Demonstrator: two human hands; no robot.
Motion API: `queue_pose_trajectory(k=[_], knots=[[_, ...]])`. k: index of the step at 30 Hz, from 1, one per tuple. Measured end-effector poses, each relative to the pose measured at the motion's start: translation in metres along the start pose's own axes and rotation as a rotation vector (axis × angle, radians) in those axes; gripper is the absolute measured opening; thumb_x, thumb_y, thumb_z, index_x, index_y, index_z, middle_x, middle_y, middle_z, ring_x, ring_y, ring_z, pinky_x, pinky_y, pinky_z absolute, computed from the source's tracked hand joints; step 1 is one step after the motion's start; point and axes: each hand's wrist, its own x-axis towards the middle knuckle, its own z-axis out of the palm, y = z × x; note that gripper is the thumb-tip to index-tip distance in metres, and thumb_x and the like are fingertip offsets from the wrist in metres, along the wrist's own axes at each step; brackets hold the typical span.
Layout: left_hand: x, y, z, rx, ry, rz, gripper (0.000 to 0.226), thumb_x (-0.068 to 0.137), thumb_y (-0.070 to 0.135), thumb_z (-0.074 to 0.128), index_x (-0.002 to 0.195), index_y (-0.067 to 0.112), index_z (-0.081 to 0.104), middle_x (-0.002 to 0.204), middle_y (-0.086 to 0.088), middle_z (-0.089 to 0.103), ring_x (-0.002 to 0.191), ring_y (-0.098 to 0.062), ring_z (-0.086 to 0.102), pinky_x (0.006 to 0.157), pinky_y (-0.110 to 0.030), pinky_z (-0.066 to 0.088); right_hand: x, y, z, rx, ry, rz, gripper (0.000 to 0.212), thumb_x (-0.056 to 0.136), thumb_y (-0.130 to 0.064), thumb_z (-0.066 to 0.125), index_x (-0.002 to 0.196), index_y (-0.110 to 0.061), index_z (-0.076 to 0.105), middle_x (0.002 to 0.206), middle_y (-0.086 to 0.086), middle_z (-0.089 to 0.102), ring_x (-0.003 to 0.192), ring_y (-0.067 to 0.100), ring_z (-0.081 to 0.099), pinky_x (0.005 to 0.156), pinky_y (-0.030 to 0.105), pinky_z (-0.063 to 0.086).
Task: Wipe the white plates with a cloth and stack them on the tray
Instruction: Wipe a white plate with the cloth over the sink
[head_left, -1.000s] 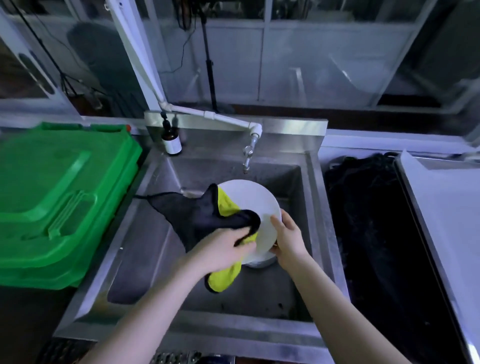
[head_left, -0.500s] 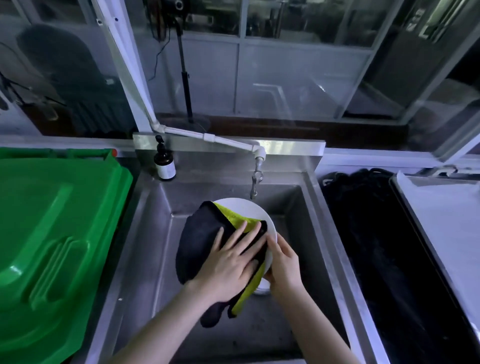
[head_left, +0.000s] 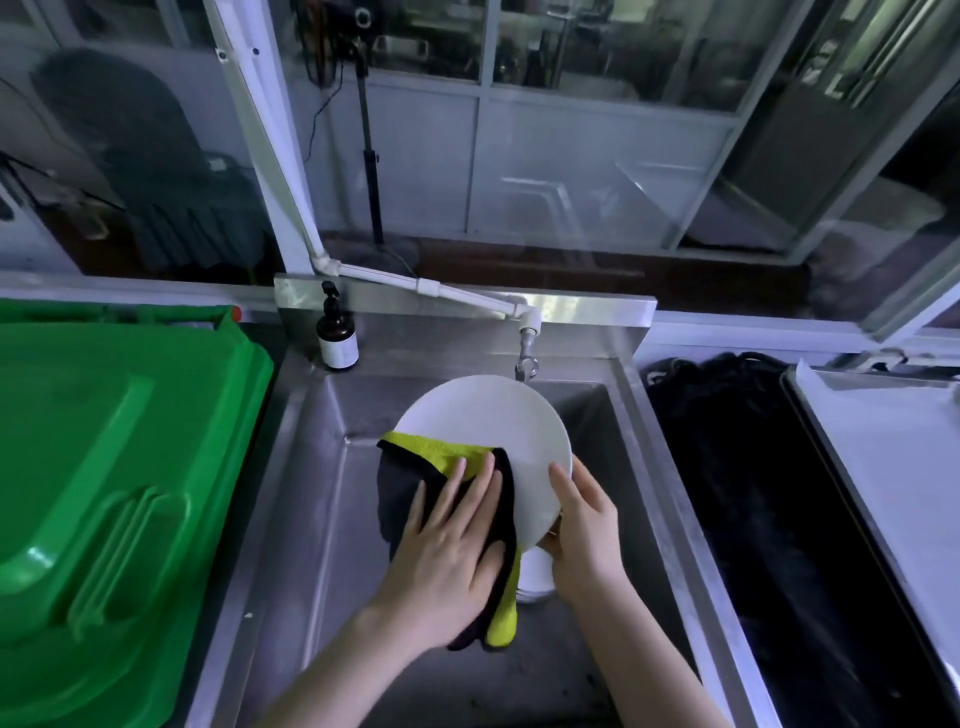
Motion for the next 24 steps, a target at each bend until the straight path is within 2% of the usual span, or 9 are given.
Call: queue_pose_trajectory(k=[2, 3, 7, 10, 13, 16, 20, 23, 24], knots=[[0.010, 0.002, 0.000, -0.019, -0.006, -0.010, 0.068, 0.094, 0.046, 0.008, 0.157, 0.023, -0.003, 0.161, 0.012, -0.022, 0.148, -0.017, -0.023, 0.120, -0.048, 0.002, -0.007, 0.003, 0.004, 0.011, -0.058, 0.030, 0.026, 0.102, -0.017, 0.053, 0.107, -0.026, 0.077, 0.095, 0.004, 0.077, 0.078, 0.014, 0.070, 0.056, 0.028, 0.054], [0.018, 0.001, -0.002, -0.002, 0.003, -0.004, 0.068, 0.093, 0.046, 0.004, 0.157, 0.024, -0.006, 0.160, 0.013, -0.025, 0.147, -0.016, -0.026, 0.120, -0.048, 0.001, -0.011, 0.005, 0.005, 0.017, -0.074, 0.047, 0.026, 0.102, -0.017, 0.053, 0.109, -0.026, 0.076, 0.095, 0.005, 0.077, 0.076, 0.014, 0.070, 0.056, 0.028, 0.054], [0.054, -0.009, -0.022, 0.141, 0.042, 0.036, 0.065, 0.097, 0.045, 0.010, 0.156, 0.026, -0.008, 0.160, 0.013, -0.022, 0.150, -0.015, -0.017, 0.122, -0.047, 0.005, -0.017, 0.005, 0.005, 0.020, -0.115, 0.059, 0.027, 0.102, -0.017, 0.053, 0.117, -0.025, 0.074, 0.104, 0.010, 0.077, 0.087, 0.020, 0.071, 0.069, 0.032, 0.054], [0.068, -0.028, -0.037, 0.190, 0.066, -0.074, 0.064, 0.103, 0.044, 0.021, 0.156, 0.026, -0.010, 0.157, 0.012, -0.029, 0.148, -0.013, -0.022, 0.122, -0.046, 0.000, -0.012, -0.013, -0.004, 0.013, -0.089, 0.018, 0.026, 0.099, -0.017, 0.057, 0.117, -0.026, 0.074, 0.103, 0.008, 0.077, 0.084, 0.021, 0.073, 0.062, 0.034, 0.056], [0.056, -0.035, -0.035, 0.190, 0.028, -0.151, 0.067, 0.103, 0.047, 0.020, 0.157, 0.020, -0.008, 0.154, 0.010, -0.033, 0.141, -0.015, -0.034, 0.122, -0.048, -0.007, 0.001, -0.037, -0.017, 0.019, -0.027, -0.054, 0.025, 0.099, -0.019, 0.058, 0.106, -0.033, 0.077, 0.102, 0.003, 0.077, 0.087, 0.024, 0.073, 0.061, 0.036, 0.057], [0.030, -0.008, -0.018, 0.104, 0.022, -0.133, 0.072, 0.094, 0.052, 0.007, 0.157, 0.020, -0.004, 0.155, 0.011, -0.028, 0.140, -0.017, -0.035, 0.117, -0.044, -0.020, 0.009, -0.047, -0.022, 0.024, -0.008, -0.071, 0.023, 0.099, -0.018, 0.057, 0.108, -0.029, 0.076, 0.105, 0.004, 0.075, 0.089, 0.023, 0.070, 0.062, 0.036, 0.058], [0.031, 0.030, -0.002, 0.025, 0.044, -0.091, 0.073, 0.089, 0.049, -0.002, 0.156, 0.021, -0.010, 0.158, 0.009, -0.029, 0.146, -0.017, -0.029, 0.121, -0.045, -0.003, 0.002, -0.030, -0.018, -0.029, -0.075, -0.048, 0.025, 0.100, -0.018, 0.056, 0.107, -0.030, 0.077, 0.103, 0.005, 0.076, 0.086, 0.018, 0.071, 0.062, 0.033, 0.056], [0.049, 0.034, -0.007, 0.026, 0.099, -0.029, 0.070, 0.093, 0.048, 0.002, 0.157, 0.019, -0.003, 0.163, 0.008, -0.019, 0.150, -0.016, -0.020, 0.121, -0.045, 0.005, -0.006, -0.014, -0.014, -0.039, -0.131, -0.076, 0.031, 0.101, -0.011, 0.052, 0.110, -0.028, 0.077, 0.108, 0.003, 0.077, 0.101, 0.016, 0.070, 0.088, 0.033, 0.055], [0.053, 0.030, -0.011, 0.032, 0.113, -0.006, 0.069, 0.094, 0.047, 0.005, 0.158, 0.019, 0.001, 0.163, 0.008, -0.015, 0.151, -0.016, -0.016, 0.121, -0.045, 0.007, -0.008, -0.012, -0.014, -0.048, -0.149, -0.082, 0.032, 0.101, -0.010, 0.052, 0.110, -0.029, 0.077, 0.108, 0.003, 0.077, 0.101, 0.014, 0.070, 0.090, 0.032, 0.055]])
